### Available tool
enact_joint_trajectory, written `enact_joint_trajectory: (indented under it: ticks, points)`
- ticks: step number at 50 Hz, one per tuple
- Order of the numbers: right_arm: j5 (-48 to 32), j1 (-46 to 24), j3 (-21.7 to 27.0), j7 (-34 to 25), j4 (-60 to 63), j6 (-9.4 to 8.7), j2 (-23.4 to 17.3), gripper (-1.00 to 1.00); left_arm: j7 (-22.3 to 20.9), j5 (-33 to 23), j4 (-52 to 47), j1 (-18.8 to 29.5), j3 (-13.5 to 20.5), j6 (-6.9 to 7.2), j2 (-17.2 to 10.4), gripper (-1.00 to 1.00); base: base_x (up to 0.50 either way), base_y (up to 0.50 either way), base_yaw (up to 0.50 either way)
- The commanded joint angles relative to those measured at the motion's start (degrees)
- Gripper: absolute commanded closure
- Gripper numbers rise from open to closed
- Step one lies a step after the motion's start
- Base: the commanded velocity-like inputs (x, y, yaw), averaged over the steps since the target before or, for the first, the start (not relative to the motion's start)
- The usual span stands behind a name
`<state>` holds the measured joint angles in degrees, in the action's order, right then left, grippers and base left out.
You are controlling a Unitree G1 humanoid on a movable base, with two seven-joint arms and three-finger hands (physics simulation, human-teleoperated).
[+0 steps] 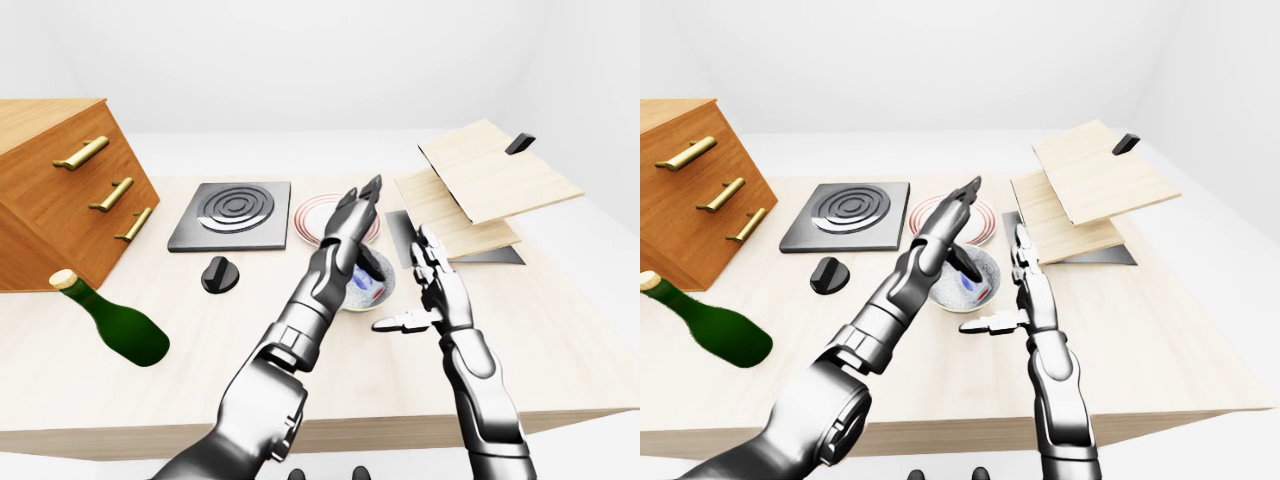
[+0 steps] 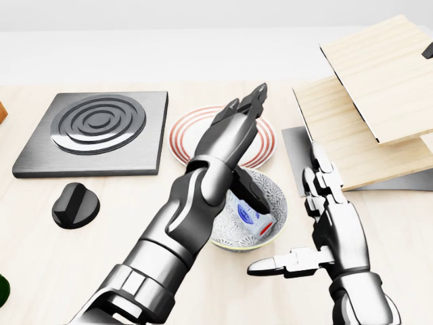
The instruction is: Pick up the cream cheese and put it in the bowl.
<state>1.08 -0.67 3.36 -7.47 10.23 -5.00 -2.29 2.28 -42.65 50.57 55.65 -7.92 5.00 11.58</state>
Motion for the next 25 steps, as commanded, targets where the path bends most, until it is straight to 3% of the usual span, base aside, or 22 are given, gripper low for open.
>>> enact_joint_trajectory:
  ticks: [1,9,14,18,20,25]
  points:
    - [1.70,1.56,1.63,0.55,11.75,0.00,-0.48,-1.00,-8.79,-1.95,-30.69,-14.34,-0.42,0.00,-2.34,-1.00,0.00,0.00,0.00]
    - [-2.29,2.54,0.88,1.58,22.56,0.00,-0.15,-1.00,-16.35,5.82,-57.11,-28.96,0.59,0.00,-6.20,-1.00,0.00,0.00,0.00]
    - [-2.75,1.89,1.59,1.38,29.31,0.00,-0.23,-1.00,-15.12,8.00,-63.58,-33.45,0.22,0.00,-7.31,-1.00,0.00,0.00,0.00]
    - [-4.76,1.41,1.36,0.73,34.83,0.00,-0.57,-1.00,-13.25,4.04,-70.19,-37.17,-0.82,0.00,-8.28,-1.00,0.00,0.00,0.00]
    - [-4.49,-0.98,1.94,0.71,37.83,0.00,-0.45,-1.00,-14.20,5.57,-75.85,-38.08,0.83,0.00,-7.60,-1.00,0.00,0.00,0.00]
    - [-5.92,-4.81,1.38,0.84,41.55,0.00,-1.21,-1.00,-14.92,3.73,-85.28,-39.46,0.14,0.00,-8.98,-1.00,0.00,0.00,0.00]
